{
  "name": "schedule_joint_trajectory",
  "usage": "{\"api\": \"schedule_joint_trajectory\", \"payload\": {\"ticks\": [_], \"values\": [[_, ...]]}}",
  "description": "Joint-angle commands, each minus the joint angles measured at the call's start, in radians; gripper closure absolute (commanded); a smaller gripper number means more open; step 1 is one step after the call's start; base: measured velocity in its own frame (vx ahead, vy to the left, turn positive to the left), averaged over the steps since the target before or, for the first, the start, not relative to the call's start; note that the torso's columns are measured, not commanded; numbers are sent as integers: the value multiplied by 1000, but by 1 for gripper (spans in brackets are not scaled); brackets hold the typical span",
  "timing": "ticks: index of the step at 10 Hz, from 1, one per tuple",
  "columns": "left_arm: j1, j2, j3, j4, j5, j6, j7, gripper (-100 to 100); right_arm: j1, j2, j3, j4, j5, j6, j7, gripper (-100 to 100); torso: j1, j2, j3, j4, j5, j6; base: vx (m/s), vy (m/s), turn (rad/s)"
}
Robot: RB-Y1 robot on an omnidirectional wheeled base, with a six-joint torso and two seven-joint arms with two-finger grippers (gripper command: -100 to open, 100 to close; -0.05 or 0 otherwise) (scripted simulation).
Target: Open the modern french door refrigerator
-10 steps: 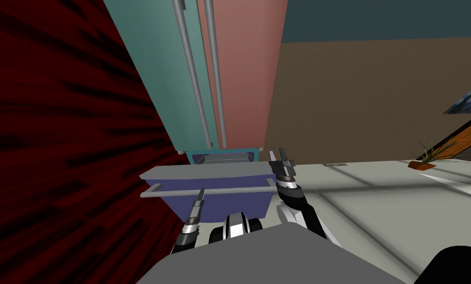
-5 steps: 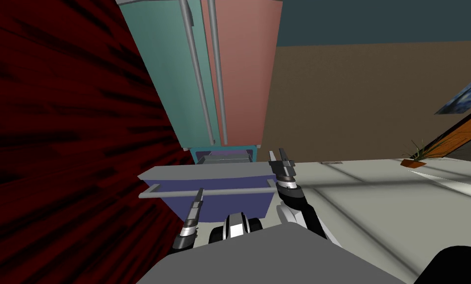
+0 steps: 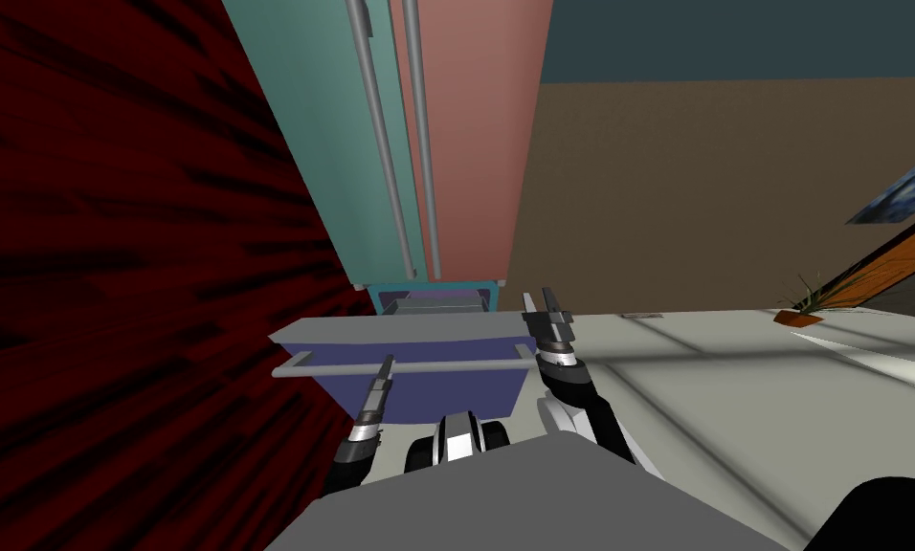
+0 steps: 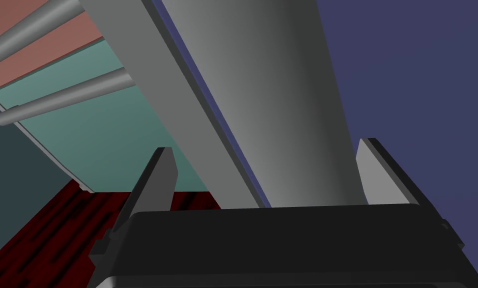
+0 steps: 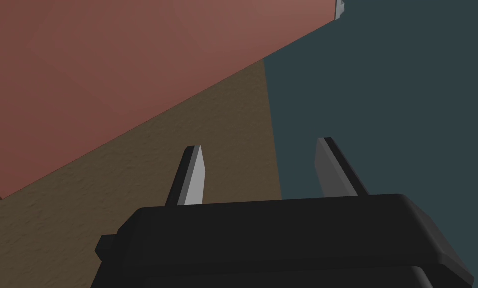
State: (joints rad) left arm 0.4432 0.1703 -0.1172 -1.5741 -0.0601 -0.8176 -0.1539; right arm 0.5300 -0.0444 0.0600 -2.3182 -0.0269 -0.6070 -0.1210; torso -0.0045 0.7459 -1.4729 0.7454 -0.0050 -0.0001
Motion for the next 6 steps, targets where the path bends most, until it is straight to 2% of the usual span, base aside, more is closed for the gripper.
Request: {"api": "schedule_joint_trajectory", "payload": {"ticks": [1,2,3,6], "values": [[-6,12,7,-52,4,34,11,-100,0,0,0,0,0,0,0,0,0,2,1,1,0,-1,-25,-12,-6],[-6,12,7,-52,4,34,11,-100,0,0,0,0,0,0,0,0,0,3,1,3,-2,-2,-20,-8,7],[-6,17,10,-76,6,58,17,-100,0,0,0,0,0,0,0,0,-1,3,1,3,-2,-1,-21,-9,6],[-6,17,10,-76,6,58,17,-100,0,0,0,0,0,0,0,0,-2,4,1,5,-4,-2,-5,-4,-2]]}}
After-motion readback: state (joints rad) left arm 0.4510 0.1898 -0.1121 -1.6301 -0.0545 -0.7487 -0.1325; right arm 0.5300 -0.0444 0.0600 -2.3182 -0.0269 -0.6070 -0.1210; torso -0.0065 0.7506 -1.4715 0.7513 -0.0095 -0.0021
